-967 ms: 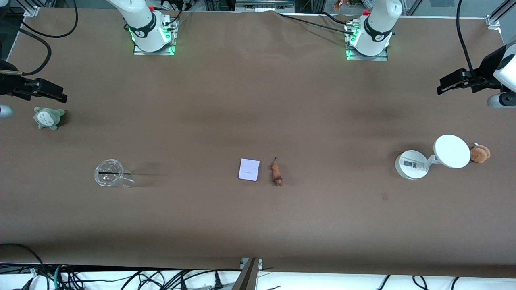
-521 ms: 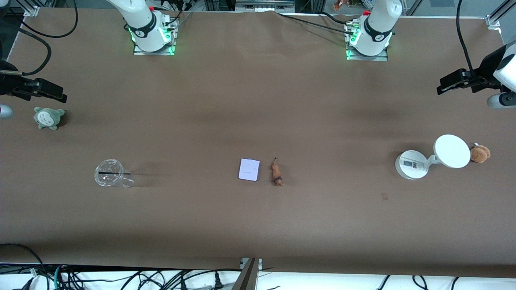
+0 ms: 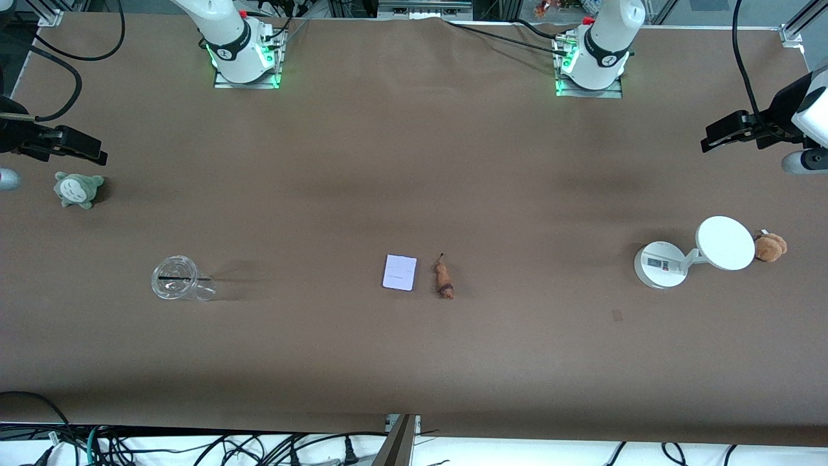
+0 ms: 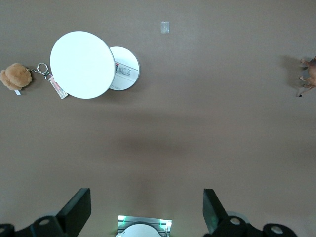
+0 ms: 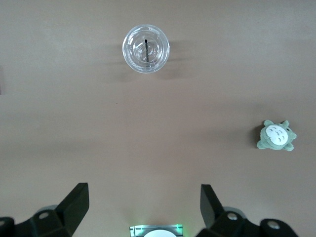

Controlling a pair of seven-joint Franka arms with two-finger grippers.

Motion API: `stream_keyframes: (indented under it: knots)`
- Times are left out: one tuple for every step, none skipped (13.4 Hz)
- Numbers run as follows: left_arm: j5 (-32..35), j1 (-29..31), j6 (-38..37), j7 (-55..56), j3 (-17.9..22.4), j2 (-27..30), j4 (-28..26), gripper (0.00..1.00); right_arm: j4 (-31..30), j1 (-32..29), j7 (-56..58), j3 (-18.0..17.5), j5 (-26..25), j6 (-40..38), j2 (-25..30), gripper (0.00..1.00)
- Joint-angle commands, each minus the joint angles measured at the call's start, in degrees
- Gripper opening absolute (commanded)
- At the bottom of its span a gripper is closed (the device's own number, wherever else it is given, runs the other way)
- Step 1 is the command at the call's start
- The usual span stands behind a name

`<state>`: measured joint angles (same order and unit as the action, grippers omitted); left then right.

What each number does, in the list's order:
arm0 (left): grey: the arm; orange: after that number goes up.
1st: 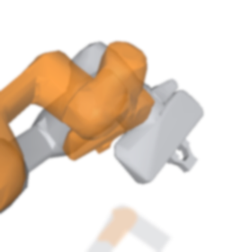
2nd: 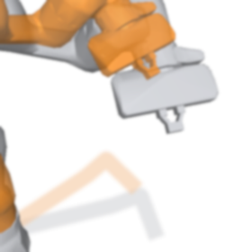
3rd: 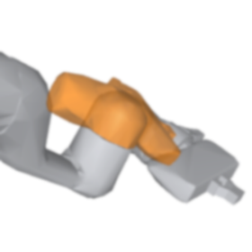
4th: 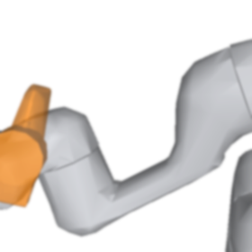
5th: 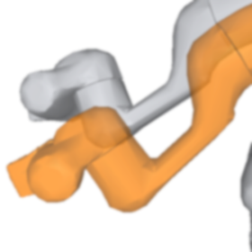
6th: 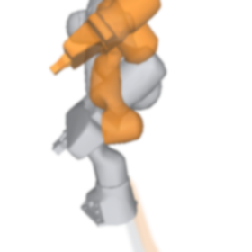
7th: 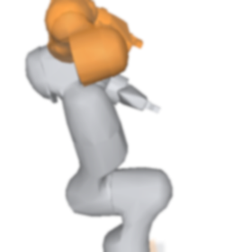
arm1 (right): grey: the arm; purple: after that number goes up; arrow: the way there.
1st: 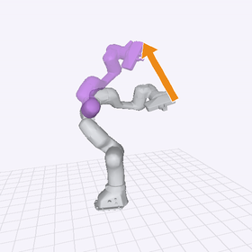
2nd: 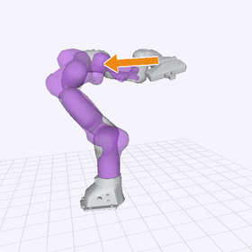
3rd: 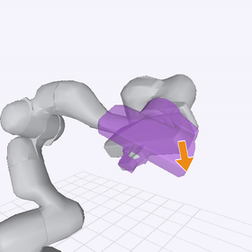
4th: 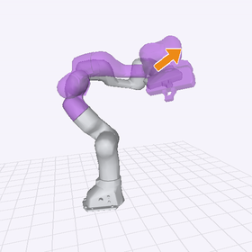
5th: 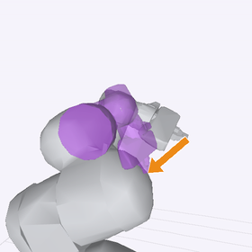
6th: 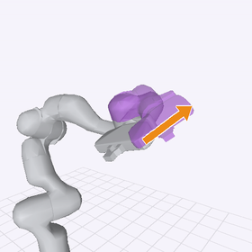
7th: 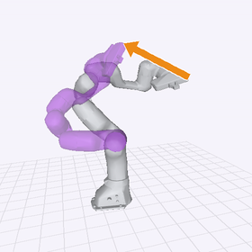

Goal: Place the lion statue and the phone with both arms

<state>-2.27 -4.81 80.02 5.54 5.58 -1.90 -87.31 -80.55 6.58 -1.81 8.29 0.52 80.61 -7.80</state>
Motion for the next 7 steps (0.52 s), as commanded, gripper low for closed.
stream_keyframes:
  knots:
    - [0.9, -0.6, 0.3, -0.9, 0.3, 0.4, 0.0, 1.00, 0.0, -0.7, 0.7, -0.2, 1.3, -0.1, 0.2, 1.00]
    - [0.9, -0.6, 0.4, -0.9, 0.3, 0.4, 0.0, 1.00, 0.0, -0.7, 0.7, -0.1, 1.2, -0.1, 0.2, 1.00]
    - [0.9, -0.6, 0.3, -0.9, 0.3, 0.4, 0.0, 1.00, 0.0, -0.7, 0.7, -0.1, 1.2, -0.2, 0.2, 1.00]
    - [0.9, -0.6, 0.4, -0.9, 0.3, 0.4, 0.0, 1.00, 0.0, -0.8, 0.7, -0.1, 1.2, -0.2, 0.2, 1.00]
    - [0.9, -0.6, 0.4, -0.9, 0.3, 0.4, 0.0, 1.00, 0.0, -0.9, 0.7, -0.2, 1.2, -0.2, 0.2, 1.00]
    - [0.9, -0.6, 0.4, -0.9, 0.3, 0.4, 0.0, 1.00, 0.0, -1.0, 0.7, -0.2, 1.3, -0.1, 0.2, 1.00]
    - [0.9, -0.6, 0.4, -0.9, 0.3, 0.4, 0.0, 1.00, 0.0, -1.0, 0.7, -0.2, 1.3, -0.1, 0.2, 1.00]
